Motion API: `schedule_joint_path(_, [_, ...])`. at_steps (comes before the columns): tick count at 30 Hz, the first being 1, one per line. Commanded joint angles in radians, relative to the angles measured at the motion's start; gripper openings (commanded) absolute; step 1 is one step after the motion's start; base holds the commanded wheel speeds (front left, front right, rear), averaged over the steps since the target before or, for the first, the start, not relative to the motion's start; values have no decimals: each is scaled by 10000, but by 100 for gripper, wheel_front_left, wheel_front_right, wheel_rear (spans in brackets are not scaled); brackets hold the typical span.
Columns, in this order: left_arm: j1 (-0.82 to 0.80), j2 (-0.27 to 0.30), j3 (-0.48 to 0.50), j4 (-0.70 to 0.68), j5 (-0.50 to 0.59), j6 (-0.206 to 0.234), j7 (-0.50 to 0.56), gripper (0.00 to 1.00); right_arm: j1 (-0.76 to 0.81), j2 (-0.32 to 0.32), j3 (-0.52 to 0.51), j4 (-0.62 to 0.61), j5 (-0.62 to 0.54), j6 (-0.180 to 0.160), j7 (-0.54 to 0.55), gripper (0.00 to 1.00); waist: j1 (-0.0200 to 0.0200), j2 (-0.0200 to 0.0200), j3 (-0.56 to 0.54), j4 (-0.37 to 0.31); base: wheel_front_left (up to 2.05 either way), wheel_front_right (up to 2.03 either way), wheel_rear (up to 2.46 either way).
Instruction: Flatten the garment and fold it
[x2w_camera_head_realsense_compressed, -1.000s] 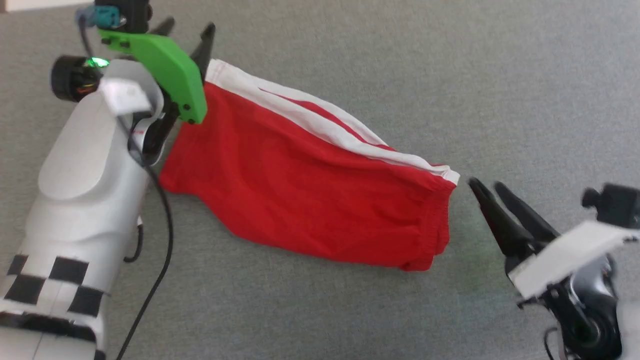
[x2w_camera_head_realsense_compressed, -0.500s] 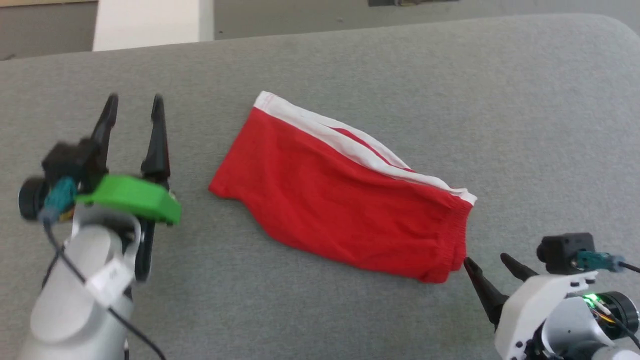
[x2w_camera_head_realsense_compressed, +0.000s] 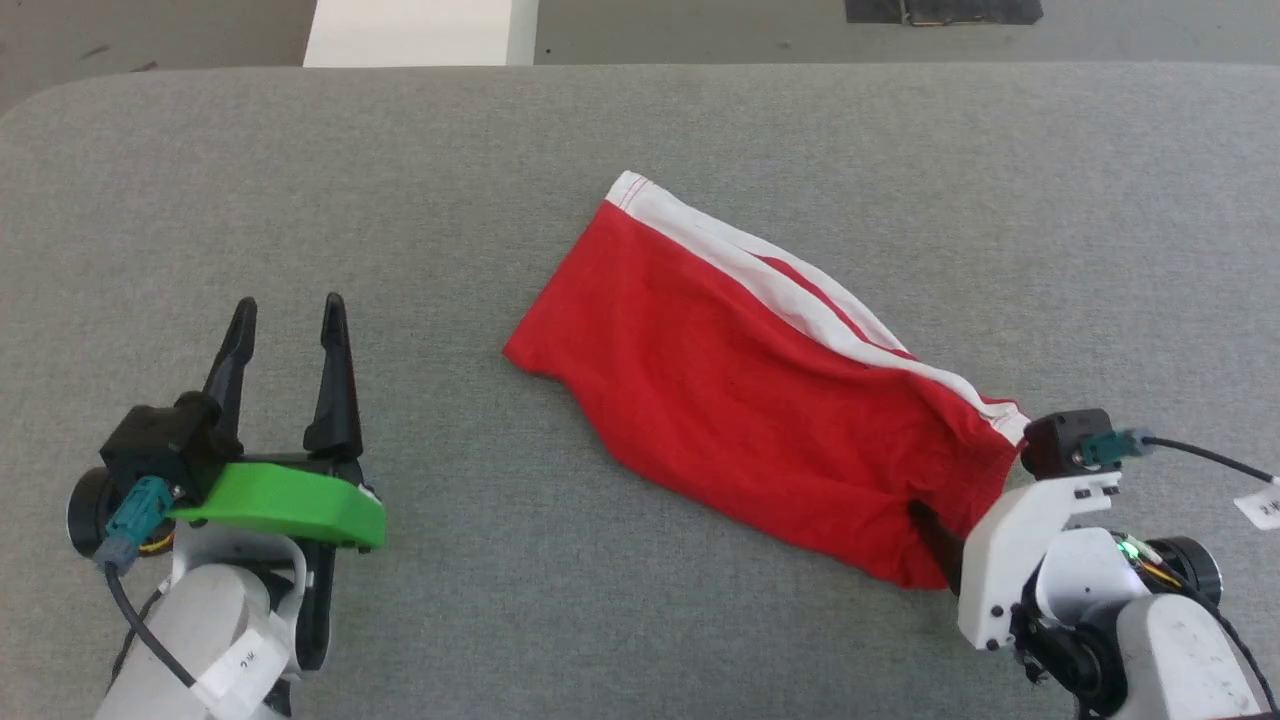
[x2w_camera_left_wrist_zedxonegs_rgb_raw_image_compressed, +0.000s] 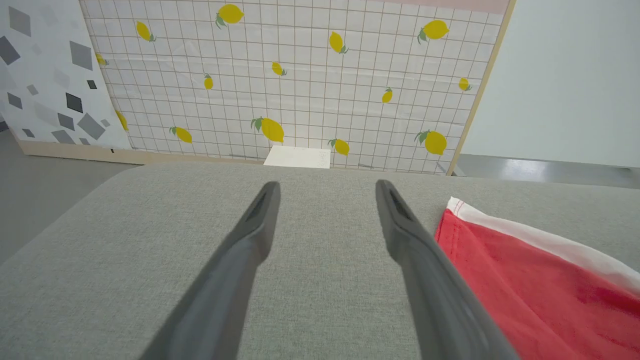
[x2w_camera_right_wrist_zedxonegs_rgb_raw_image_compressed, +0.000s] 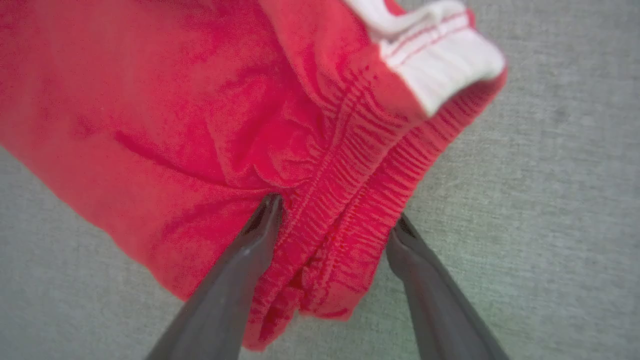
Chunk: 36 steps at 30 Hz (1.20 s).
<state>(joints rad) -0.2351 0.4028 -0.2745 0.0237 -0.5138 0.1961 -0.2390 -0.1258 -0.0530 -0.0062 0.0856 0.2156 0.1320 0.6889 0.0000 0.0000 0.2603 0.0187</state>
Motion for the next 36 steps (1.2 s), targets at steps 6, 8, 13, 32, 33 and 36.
schedule_joint_path(6, [289, -89, -209, 109, -113, -25, 179, 100, -339, 28, 475, 943, 185, -13, 7, 0, 0, 0, -80, 111, 0, 0, 0])
schedule_joint_path(8, [289, -70, -295, 159, -149, -77, 334, 100, -418, 28, 511, 905, 248, -13, -42, 0, 0, 0, -114, 73, 0, 0, 0])
schedule_joint_path(13, [6, -31, -724, 431, -283, -323, 1245, 100, -576, 28, 310, 517, 481, -13, -290, 0, 0, 0, -189, -164, 0, 0, 0])
schedule_joint_path(32, [-3670, -295, -2295, 3670, -1226, -1523, 6854, 100, -778, 28, 521, -324, 1025, -13, -318, 0, 0, 0, 466, -1239, 0, 0, 0])
schedule_joint_path(33, [-3737, -326, -2341, 3824, -1268, -1551, 7014, 100, -788, 28, 535, -313, 1043, -13, -327, 0, 0, 0, 509, -1278, 0, 0, 0])
schedule_joint_path(36, [-3789, -424, -2474, 4121, -1464, -1663, 7527, 100, -799, 28, 579, -270, 1076, -13, -370, 0, 0, 0, 584, -1353, 0, 0, 0])
